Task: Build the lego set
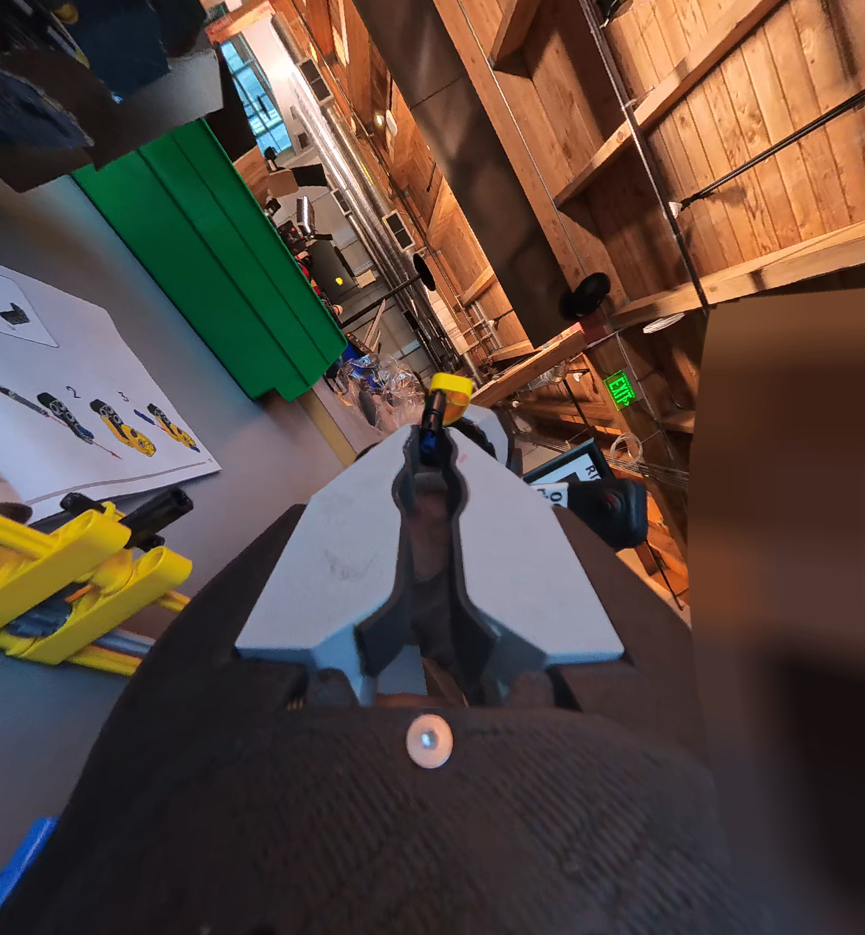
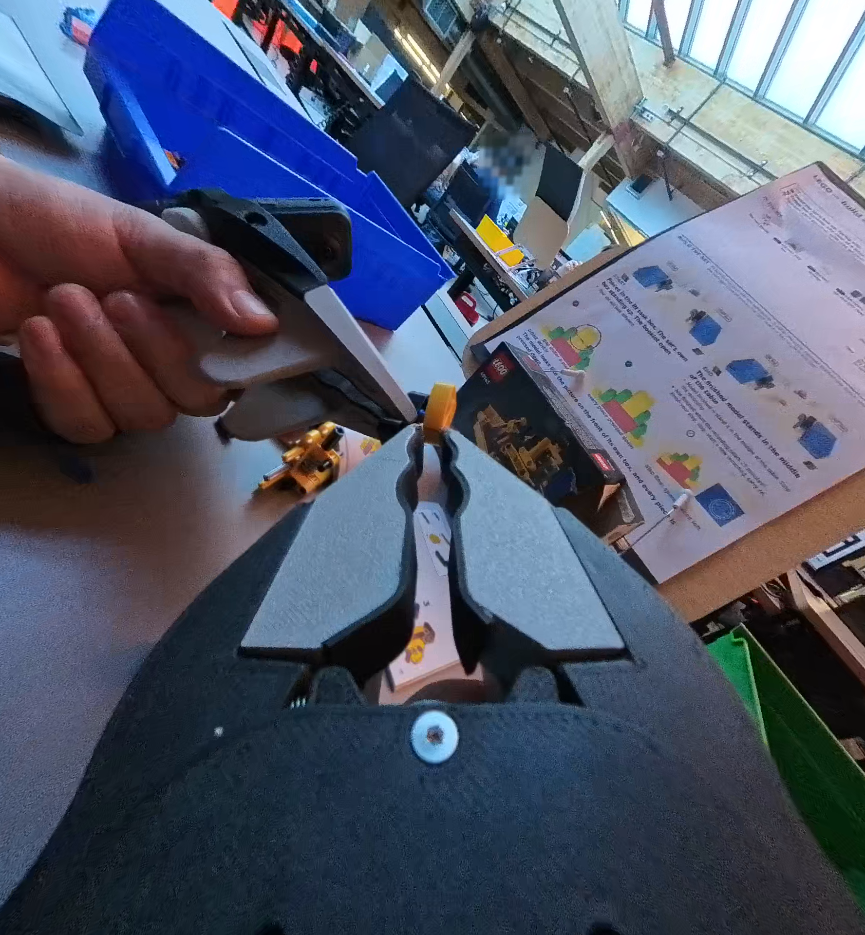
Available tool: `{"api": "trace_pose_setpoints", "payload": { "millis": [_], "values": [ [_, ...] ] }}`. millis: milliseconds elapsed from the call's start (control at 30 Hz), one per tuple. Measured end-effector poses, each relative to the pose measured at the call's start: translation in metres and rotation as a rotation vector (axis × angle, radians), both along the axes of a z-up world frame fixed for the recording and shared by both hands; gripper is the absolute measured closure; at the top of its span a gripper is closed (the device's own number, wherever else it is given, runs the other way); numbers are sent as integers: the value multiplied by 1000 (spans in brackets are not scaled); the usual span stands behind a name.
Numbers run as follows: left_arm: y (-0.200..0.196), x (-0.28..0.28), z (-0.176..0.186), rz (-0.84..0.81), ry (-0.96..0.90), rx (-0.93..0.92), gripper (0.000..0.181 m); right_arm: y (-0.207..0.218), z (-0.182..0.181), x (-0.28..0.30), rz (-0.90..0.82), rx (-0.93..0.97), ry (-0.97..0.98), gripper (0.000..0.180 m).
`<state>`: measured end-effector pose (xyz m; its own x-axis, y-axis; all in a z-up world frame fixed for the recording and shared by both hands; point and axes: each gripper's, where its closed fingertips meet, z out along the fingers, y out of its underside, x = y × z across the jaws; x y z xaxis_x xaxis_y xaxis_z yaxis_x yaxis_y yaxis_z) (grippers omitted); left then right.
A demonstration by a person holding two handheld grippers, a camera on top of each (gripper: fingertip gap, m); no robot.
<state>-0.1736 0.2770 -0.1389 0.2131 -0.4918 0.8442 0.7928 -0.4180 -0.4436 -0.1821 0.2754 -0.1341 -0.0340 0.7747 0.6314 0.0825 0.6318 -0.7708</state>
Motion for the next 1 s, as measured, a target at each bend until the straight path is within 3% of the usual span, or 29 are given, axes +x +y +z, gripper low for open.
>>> {"api": "trace_pose_setpoints", "payload": {
  "millis": [33, 167, 333, 467, 533, 633, 767, 867, 900, 1000],
  "values": [
    [1, 0, 0, 6, 13, 0, 175, 1, 0, 1, -3, -23, 3, 177],
    [5, 5, 2, 35, 129, 31, 176, 5, 1, 3, 77, -239, 5, 178],
    [6, 6, 2, 59, 257, 53, 176, 6, 1, 4, 77, -296, 6, 178],
    [11, 0, -1, 226, 543, 62, 176, 12, -2, -2, 69, -549, 36, 177],
    [11, -3, 0, 271, 619, 79, 176, 12, -1, -4, 39, -546, 69, 176],
    [9, -5, -3, 227, 576, 64, 176, 8, -3, -5, 30, -431, 46, 177],
    [8, -6, -3, 248, 578, 66, 176, 7, -2, -7, 108, -576, 54, 176],
    [9, -9, -2, 269, 581, 53, 176, 2, 7, -2, 302, -733, 31, 167],
    [9, -10, -2, 263, 548, 46, 176, 4, 8, 1, 322, -722, 21, 177],
    [8, -15, -1, 273, 527, 43, 176, 15, 5, 2, 245, -593, 25, 180]
  ]
}}
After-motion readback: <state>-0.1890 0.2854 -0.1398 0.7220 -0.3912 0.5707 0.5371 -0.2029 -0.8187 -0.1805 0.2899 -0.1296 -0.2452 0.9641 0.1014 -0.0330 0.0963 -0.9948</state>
